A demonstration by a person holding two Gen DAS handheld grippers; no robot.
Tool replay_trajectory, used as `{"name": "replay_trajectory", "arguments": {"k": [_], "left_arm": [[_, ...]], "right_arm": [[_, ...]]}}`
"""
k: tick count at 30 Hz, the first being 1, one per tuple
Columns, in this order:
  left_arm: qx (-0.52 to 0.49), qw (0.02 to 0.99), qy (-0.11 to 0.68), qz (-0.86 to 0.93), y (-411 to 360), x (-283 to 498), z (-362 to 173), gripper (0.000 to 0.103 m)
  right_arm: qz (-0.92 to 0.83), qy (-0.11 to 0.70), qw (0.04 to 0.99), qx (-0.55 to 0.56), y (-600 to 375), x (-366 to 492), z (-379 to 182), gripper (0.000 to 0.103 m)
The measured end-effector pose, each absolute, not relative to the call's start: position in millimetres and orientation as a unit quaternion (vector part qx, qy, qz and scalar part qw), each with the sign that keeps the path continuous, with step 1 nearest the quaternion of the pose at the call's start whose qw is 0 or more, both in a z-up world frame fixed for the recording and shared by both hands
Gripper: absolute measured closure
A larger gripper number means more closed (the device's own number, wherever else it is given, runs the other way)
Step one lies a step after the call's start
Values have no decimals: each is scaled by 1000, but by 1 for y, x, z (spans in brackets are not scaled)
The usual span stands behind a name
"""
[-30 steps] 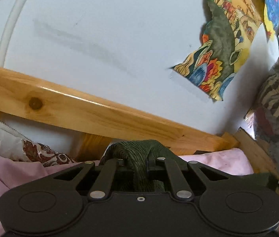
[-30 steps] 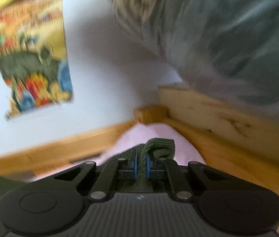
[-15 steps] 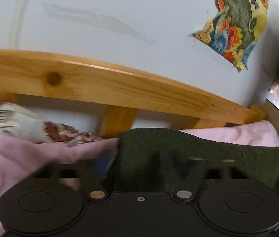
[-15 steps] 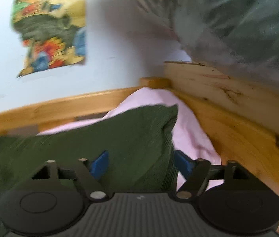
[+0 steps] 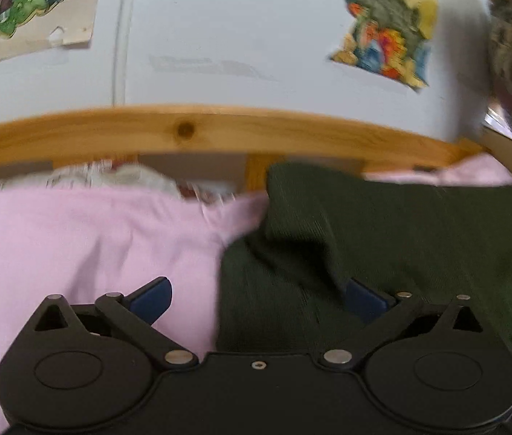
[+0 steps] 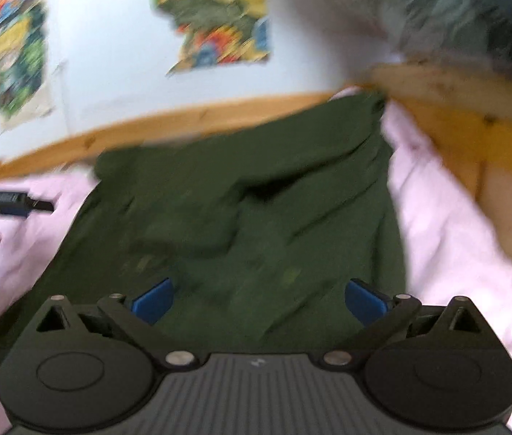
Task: Fold large clothes
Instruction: 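Open both tools to release the shirt onto the bed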
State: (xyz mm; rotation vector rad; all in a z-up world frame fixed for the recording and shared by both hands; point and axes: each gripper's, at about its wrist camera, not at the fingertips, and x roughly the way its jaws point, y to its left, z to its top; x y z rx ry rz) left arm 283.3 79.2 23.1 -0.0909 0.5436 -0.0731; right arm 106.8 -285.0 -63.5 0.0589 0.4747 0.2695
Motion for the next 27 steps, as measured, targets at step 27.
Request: {"name": "replay_trajectory", "arguments": {"k": [27], "left_arm": [[129,869,347,-329,-21,105,-44,1]], "right_arm": [[210,264,932,-130,-226,85,-100,0]]}}
